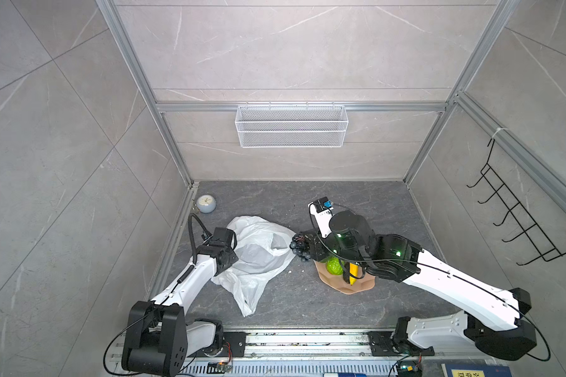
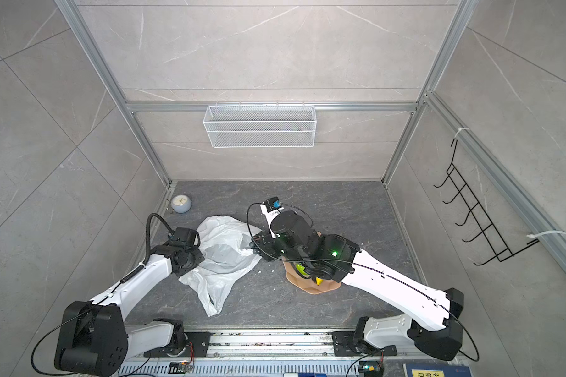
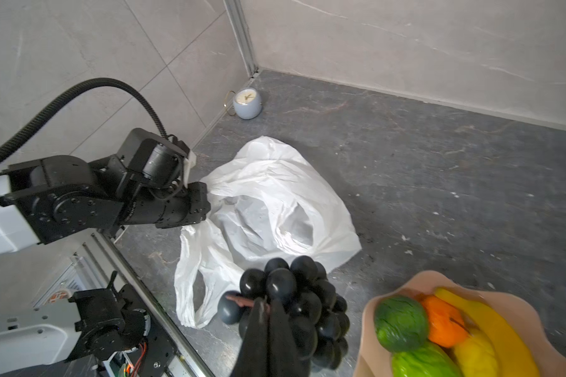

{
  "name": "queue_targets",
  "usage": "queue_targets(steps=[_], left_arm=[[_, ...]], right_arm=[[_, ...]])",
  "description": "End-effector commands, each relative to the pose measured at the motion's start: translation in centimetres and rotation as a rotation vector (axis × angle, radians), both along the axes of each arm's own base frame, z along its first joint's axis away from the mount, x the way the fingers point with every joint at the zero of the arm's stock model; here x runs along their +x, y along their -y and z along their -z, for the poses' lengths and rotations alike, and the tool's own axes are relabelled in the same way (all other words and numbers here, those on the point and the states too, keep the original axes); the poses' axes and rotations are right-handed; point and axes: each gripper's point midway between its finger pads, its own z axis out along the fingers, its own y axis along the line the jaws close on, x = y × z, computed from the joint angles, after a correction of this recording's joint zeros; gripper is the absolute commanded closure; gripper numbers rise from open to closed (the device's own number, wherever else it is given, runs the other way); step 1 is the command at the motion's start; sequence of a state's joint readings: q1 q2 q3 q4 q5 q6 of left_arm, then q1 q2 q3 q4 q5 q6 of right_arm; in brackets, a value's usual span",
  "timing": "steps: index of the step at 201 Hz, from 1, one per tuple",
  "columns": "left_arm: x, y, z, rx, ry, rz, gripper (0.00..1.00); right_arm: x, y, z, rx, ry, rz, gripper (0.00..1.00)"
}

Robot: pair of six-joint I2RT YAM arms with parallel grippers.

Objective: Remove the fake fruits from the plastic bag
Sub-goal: 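Carry the grapes over the pink bowl with the right gripper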

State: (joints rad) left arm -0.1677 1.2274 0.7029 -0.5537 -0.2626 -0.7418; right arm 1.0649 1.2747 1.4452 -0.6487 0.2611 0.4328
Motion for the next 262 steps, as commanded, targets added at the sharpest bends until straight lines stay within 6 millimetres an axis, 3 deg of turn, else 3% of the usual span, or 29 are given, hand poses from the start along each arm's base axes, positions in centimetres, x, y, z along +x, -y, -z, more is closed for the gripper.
queue_targets(steps=[1,73,119,149,182,262], left_arm=[[0.5,-0.4,-1.7,0.009,0.052,-0.025,0.96],[0.3,0.0,-1.4,-0.007,0.065,0.003,0.95],[0.2,0.1,-1.0,-0.014,0.062,0.012,0.95],[0.2,0.2,-0.7,-0.018,0.055,0.016,0.95],[0.3,0.4,-0.5,-0.024,0.05,0.021,0.95],[-0.1,0.5,-0.2,-0.03,0.042,0.032,0.95]], right_arm=[[0.1,3.7,-1.2,-0.019,0.028,0.118,1.0],[-1.6,11.0,-0.7,-0.097,0.006,0.261,1.0],[-2.9,13.2,1.2,-0.107,-0.048,0.291,1.0],[-3.5,13.0,2.6,-0.097,-0.087,0.276,1.0],[-3.6,11.6,3.8,-0.079,-0.126,0.244,1.0],[-1.5,8.7,6.3,-0.152,-0.13,0.262,1.0]])
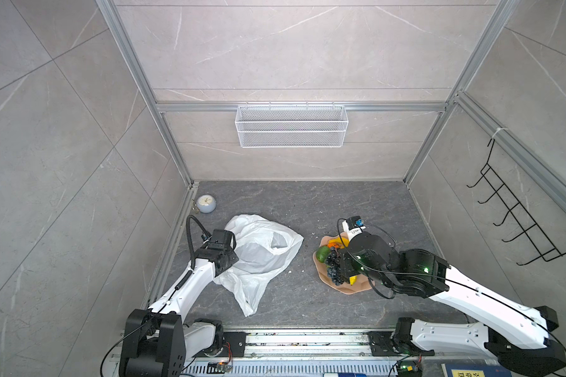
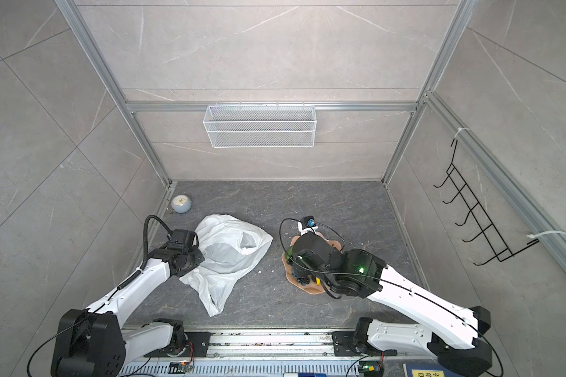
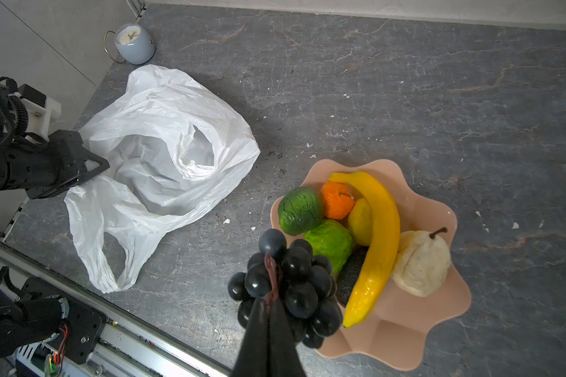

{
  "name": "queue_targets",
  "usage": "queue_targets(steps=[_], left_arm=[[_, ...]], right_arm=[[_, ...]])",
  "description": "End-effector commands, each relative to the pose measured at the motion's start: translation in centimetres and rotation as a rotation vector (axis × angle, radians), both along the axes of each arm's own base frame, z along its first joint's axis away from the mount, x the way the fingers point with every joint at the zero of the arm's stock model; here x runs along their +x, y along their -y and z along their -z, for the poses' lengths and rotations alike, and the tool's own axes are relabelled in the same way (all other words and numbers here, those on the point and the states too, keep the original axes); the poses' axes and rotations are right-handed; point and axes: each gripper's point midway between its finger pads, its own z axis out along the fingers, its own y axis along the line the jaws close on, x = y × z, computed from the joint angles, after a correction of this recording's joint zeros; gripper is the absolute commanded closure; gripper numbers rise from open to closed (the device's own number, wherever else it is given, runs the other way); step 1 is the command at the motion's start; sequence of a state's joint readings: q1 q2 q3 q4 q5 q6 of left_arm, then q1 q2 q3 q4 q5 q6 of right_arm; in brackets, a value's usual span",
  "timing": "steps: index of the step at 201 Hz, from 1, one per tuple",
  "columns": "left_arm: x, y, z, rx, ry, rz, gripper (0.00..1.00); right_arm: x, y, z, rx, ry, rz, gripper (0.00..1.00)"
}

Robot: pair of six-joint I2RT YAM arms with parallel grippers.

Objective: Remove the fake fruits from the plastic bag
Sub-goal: 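Carry the grapes over the pink bowl with the right gripper, then lower the grapes into the bowl and open the right gripper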

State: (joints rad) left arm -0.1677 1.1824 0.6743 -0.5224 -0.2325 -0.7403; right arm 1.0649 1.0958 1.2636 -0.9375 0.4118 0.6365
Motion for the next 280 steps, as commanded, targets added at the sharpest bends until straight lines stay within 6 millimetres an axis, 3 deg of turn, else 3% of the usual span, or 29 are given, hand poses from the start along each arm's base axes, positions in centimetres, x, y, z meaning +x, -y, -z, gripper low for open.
queue_targets(steps=[1,40,76,169,208,233,280], left_arm=[[-0.1,0.0,0.2,0.005,0.0,0.018,0.95],[-0.1,0.0,0.3,0.007,-0.003,0.022,0.95],[0.1,0.2,0.5,0.0,-0.009,0.025,0.95],[0.4,0.8,1.3,-0.026,-0.015,0.031,0.95],[0.4,0.9,1.1,-0.029,-0.012,0.034,0.95],[0.2,0.9,1.0,-0.027,-0.012,0.038,0.95],[0.3,1.3,0.6,-0.048,0.004,0.05,0.95]], right_arm=[[0.9,-0.7,-0.2,0.01,0.026,0.022,1.0],[1.2,0.5,1.6,-0.066,0.022,0.065,1.0],[0.2,2.2,3.9,-0.094,-0.022,0.091,1.0],[-2.6,8.8,8.7,-0.125,-0.109,0.283,1.0],[-2.4,11.1,9.1,-0.188,-0.085,0.382,1.0],[-2.0,12.0,10.5,-0.23,-0.107,0.426,1.0],[0.1,12.1,13.1,-0.236,-0.165,0.449,1.0]])
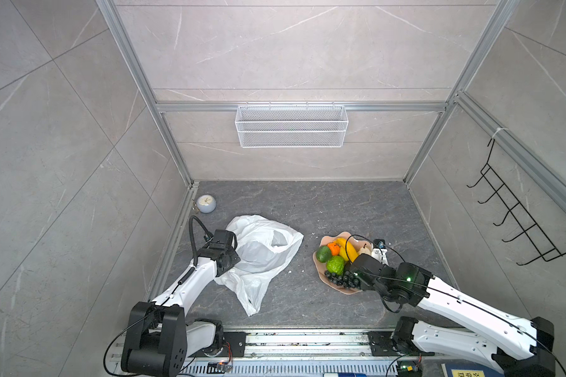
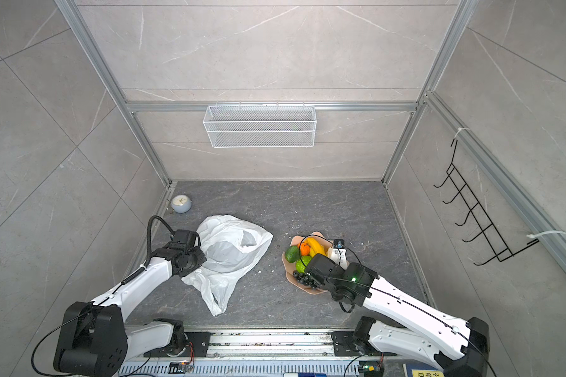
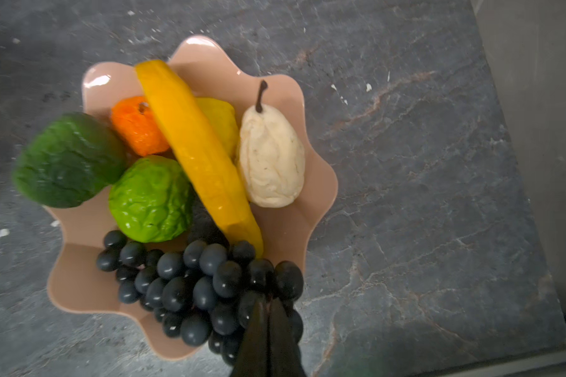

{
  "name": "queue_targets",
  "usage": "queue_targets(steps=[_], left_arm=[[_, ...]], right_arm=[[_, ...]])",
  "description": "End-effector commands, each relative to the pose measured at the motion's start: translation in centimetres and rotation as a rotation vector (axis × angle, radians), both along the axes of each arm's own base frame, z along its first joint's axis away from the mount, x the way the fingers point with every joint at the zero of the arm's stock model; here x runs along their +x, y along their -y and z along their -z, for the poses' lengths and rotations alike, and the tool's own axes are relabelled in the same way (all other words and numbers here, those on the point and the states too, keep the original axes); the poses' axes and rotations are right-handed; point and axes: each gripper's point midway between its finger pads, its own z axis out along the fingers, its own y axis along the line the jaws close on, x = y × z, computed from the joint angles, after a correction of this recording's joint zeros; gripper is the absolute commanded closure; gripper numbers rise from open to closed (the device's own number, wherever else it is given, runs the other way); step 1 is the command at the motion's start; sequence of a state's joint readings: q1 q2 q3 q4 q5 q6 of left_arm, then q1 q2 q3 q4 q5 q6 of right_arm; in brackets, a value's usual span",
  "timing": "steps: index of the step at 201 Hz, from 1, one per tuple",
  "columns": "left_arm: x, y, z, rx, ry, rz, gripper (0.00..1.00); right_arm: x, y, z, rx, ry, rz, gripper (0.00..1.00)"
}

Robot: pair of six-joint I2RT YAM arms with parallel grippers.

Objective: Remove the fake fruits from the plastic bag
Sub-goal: 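Lower the grapes into the bowl and open the right gripper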

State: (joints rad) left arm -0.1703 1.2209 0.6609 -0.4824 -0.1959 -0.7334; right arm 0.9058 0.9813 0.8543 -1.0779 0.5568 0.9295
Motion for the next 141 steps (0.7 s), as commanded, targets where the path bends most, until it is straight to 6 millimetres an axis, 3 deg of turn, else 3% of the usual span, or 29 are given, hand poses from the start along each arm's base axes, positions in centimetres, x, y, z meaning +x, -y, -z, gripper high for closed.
queue_targets(steps=[1,45,91,141], left_arm=[[0.0,0.6,-0.5,-0.02,0.022,0.027,0.95],[-0.1,0.6,-0.7,-0.021,0.024,0.034,0.94],[0.0,0.7,-1.1,-0.025,0.04,0.044,0.94],[1.3,2.2,-2.8,-0.067,0.123,0.123,0.94]], right_arm=[[1.3,-0.4,0.6,0.011,0.003,-0.007,1.0],[3.4,-0.8,1.1,-0.021,0.012,-0.01,1.0],[3.6,-0.1,1.8,-0.069,-0.012,0.014,0.72],[3.5,0.6,-0.8,-0.075,0.031,0.011,0.45]])
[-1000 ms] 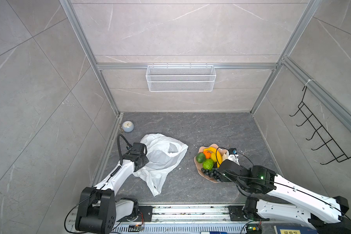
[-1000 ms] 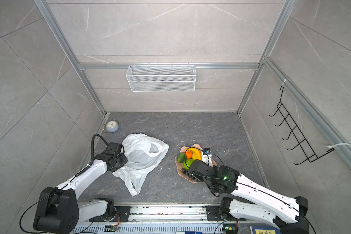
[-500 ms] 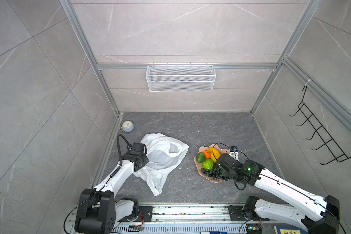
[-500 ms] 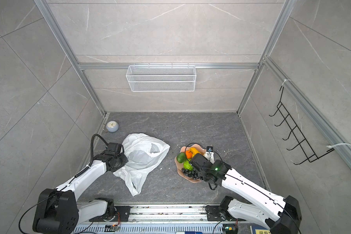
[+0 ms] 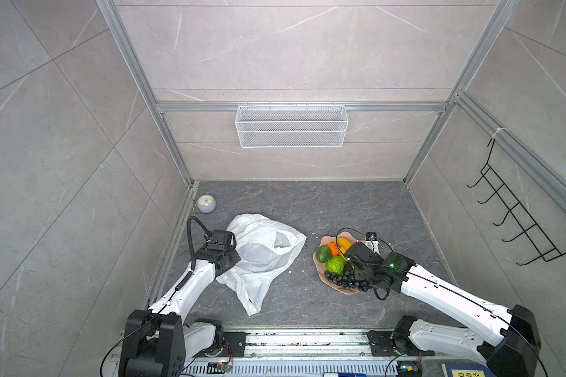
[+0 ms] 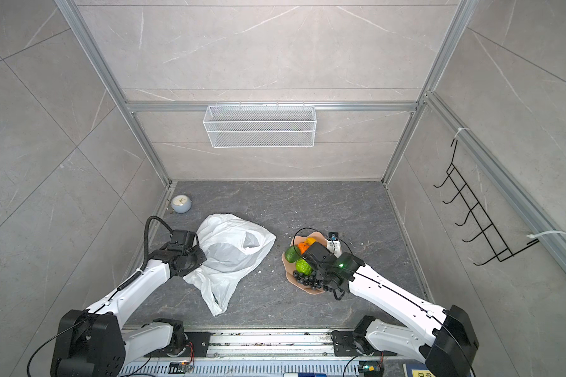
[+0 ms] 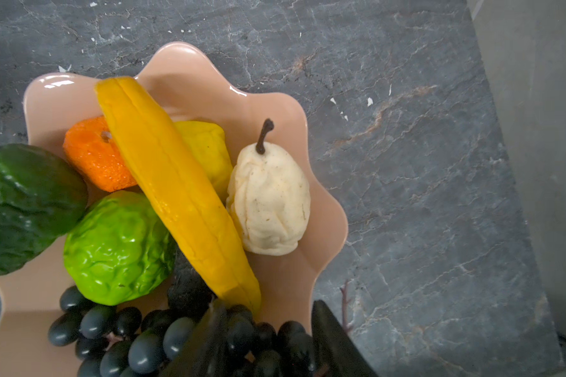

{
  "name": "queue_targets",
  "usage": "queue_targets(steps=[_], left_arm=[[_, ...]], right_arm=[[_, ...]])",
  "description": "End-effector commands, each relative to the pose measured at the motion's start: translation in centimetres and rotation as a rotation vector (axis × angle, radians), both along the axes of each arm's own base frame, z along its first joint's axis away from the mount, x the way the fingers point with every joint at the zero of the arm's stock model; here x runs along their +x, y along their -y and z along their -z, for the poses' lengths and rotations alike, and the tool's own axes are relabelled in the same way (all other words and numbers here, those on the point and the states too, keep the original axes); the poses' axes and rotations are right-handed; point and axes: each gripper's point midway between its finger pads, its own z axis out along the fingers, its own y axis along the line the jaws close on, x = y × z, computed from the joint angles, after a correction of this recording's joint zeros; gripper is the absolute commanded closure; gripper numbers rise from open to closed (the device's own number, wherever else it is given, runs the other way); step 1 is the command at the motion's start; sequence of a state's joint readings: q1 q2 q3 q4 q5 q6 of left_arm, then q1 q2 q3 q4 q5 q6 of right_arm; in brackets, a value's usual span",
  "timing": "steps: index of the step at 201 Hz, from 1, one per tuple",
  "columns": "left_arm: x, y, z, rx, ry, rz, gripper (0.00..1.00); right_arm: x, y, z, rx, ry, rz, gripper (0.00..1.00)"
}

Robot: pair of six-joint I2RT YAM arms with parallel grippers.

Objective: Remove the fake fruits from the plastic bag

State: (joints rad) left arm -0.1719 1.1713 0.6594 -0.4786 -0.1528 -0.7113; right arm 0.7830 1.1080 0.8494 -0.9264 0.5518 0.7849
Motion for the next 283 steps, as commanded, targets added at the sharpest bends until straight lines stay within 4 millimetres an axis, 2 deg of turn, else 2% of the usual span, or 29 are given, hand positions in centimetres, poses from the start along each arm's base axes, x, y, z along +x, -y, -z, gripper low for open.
queue_targets(steps=[1,19,38,58,84,102,140,153,155,189,219,231,243,264,283], left_arm=[[1.2,1.5,-1.7,-0.032,0.084,0.085,0.94],[2.0,2.8,-3.5,-0.037,0.158,0.155,0.95],[2.7,4.9,-6.5,-0.029,0.28,0.261,0.95],[3.3,7.2,-9.8,-0.038,0.414,0.362,0.95],[4.4,9.0,-13.3,-0.042,0.528,0.446,0.95],[6.3,10.4,-14.5,-0.038,0.526,0.51,0.95],[11.8,13.0,-17.1,-0.038,0.524,0.553,0.94],[13.6,13.8,-17.2,-0.033,0.507,0.569,0.93],[13.9,13.9,-16.6,-0.031,0.489,0.57,0.93],[17.9,16.2,-14.9,0.002,0.378,0.607,0.89],[20.7,16.9,-13.1,0.056,0.314,0.588,0.8],[21.6,17.1,-12.4,0.058,0.288,0.576,0.72],[22.0,17.5,-12.0,0.058,0.263,0.576,0.6],[22.2,18.2,-12.5,0.065,0.234,0.582,0.38],[21.7,18.6,-13.2,0.033,0.191,0.588,0.26]], right_arm=[[0.1,0.8,-2.4,-0.011,0.046,0.004,0.44],[0.0,1.0,-4.0,0.008,0.079,-0.006,0.34],[0.0,0.8,-5.4,0.048,0.118,-0.031,0.26],[-0.2,0.7,-6.8,0.089,0.155,-0.045,0.24],[-0.4,1.1,-7.9,0.123,0.198,-0.039,0.23],[-0.5,1.4,-8.3,0.143,0.225,-0.024,0.23],[-1.1,2.6,-8.8,0.174,0.284,0.016,0.23],[-1.3,2.9,-8.7,0.185,0.294,0.02,0.23],[-1.3,2.9,-8.8,0.186,0.294,0.021,0.23],[-2.1,3.7,-8.0,0.193,0.291,0.04,0.23],[-2.5,4.1,-7.4,0.204,0.291,0.047,0.23],[-2.6,4.2,-7.3,0.204,0.291,0.05,0.23],[-2.7,4.3,-7.2,0.204,0.289,0.054,0.23],[-2.8,4.3,-6.9,0.207,0.279,0.062,0.22],[-2.8,3.3,-6.8,0.256,0.266,0.039,0.18]])
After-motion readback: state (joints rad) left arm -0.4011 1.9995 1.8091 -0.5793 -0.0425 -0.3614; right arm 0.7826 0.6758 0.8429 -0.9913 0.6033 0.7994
